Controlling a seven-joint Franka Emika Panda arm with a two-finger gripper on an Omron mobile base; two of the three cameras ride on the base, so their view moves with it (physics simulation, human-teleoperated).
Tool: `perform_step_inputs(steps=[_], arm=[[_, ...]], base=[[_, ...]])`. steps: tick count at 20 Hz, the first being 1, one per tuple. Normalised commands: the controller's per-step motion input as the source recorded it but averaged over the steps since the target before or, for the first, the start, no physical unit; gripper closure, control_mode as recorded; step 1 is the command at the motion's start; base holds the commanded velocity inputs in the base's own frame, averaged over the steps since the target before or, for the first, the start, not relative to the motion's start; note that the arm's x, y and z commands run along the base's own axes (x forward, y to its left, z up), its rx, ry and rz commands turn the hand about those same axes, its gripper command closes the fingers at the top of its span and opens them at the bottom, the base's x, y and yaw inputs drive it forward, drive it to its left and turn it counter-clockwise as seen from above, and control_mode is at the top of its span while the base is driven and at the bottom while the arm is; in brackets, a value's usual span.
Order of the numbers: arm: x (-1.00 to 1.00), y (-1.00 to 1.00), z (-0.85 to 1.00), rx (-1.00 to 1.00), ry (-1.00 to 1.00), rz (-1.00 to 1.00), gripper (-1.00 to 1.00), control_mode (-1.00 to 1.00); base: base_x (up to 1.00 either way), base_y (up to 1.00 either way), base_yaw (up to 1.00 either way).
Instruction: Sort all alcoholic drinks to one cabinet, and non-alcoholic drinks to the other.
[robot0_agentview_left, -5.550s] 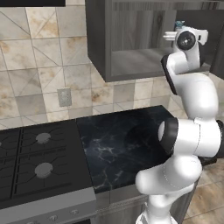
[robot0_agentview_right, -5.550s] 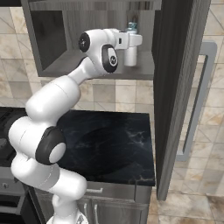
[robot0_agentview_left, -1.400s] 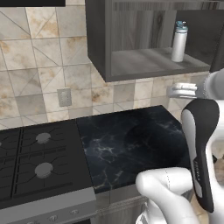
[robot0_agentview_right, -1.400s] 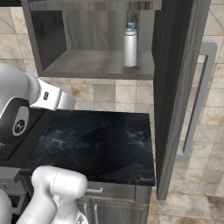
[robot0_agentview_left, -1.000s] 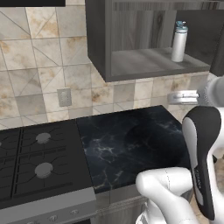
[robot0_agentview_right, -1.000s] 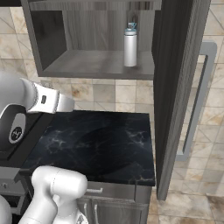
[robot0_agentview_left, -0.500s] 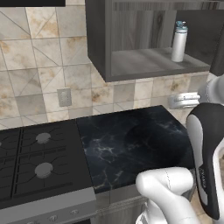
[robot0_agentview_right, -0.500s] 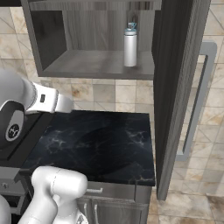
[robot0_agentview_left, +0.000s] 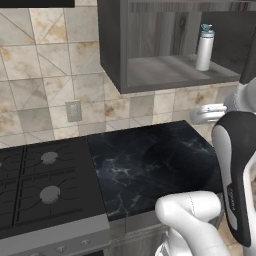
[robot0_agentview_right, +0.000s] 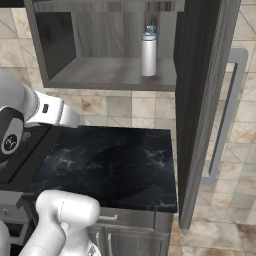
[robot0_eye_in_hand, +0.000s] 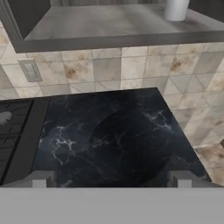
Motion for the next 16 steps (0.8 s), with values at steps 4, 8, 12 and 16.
perform_step_inputs(steps=[4,8,12,16], arm=[[0.0,0.01,-0.01,0.0,0.01,0.0,-1.0,1.0],[0.0,0.0,0.0,0.0,0.0,0.0,-1.0,1.0],[0.0,0.0,0.0,0.0,0.0,0.0,-1.0,1.0],[0.0,0.0,0.0,0.0,0.0,0.0,-1.0,1.0]], base=[[-0.1,0.04,0.0],[-0.3,0.13,0.01],[-0.35,0.32,0.02],[-0.35,0.48,0.04]])
